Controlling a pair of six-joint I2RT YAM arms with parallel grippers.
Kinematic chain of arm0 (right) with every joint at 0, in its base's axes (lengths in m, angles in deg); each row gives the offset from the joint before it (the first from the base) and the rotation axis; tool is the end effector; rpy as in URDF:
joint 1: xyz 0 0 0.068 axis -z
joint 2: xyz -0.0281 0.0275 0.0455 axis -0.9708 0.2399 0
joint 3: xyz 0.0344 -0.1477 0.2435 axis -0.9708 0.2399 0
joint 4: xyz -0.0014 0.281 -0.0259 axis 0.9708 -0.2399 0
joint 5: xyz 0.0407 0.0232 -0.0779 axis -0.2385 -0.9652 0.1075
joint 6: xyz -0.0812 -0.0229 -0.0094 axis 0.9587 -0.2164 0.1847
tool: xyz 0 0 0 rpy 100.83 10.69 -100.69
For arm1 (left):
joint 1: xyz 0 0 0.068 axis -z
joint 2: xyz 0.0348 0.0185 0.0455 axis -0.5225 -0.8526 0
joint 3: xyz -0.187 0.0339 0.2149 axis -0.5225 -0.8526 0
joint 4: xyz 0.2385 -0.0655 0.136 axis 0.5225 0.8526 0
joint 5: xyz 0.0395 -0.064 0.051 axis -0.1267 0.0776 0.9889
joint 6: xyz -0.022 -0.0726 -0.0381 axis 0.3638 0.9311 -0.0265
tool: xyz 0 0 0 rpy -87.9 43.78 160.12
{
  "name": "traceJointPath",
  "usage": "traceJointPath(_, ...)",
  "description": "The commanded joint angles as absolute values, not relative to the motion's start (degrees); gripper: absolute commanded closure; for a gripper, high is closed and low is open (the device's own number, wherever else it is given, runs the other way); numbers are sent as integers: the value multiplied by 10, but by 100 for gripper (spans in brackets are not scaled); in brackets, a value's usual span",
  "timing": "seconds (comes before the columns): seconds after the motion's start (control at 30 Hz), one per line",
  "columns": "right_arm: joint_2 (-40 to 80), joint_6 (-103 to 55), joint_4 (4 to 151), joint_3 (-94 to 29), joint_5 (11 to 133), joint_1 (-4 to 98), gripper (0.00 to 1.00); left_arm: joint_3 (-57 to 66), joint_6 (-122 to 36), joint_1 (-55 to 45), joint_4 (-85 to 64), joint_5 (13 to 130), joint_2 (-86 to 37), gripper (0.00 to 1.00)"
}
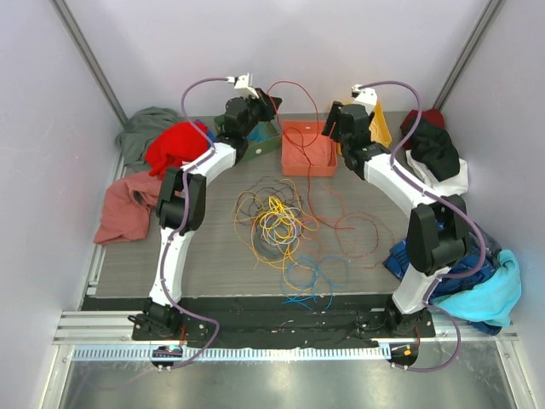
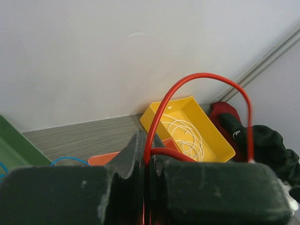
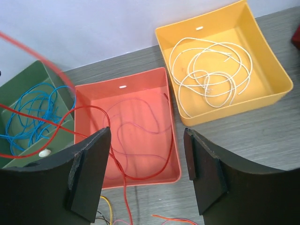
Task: Untangle the cables
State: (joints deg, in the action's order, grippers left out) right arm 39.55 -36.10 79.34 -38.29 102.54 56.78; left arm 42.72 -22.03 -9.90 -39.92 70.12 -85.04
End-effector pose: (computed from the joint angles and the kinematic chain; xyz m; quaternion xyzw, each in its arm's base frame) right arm 0.4610 0.1305 0.3112 0.1155 0.7933 0.0345 0.5968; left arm 0.5837 -0.2445 0.2649 -0.0017 0.6687 -0.3874 0.6346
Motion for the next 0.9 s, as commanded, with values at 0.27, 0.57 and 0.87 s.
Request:
traceJointPath(0.27,230,-449,856,-194,1001,543,30,477,-231,-64,-420,683,-884,100)
traceJointPath(0.57,161,-477,828,-115,1008,520,32,502,-272,-21,-371,661,-918,100)
traceJointPath(0.87,62,-469,765,-119,1021,517,32,581,-325,-14,-222,691,-975,83)
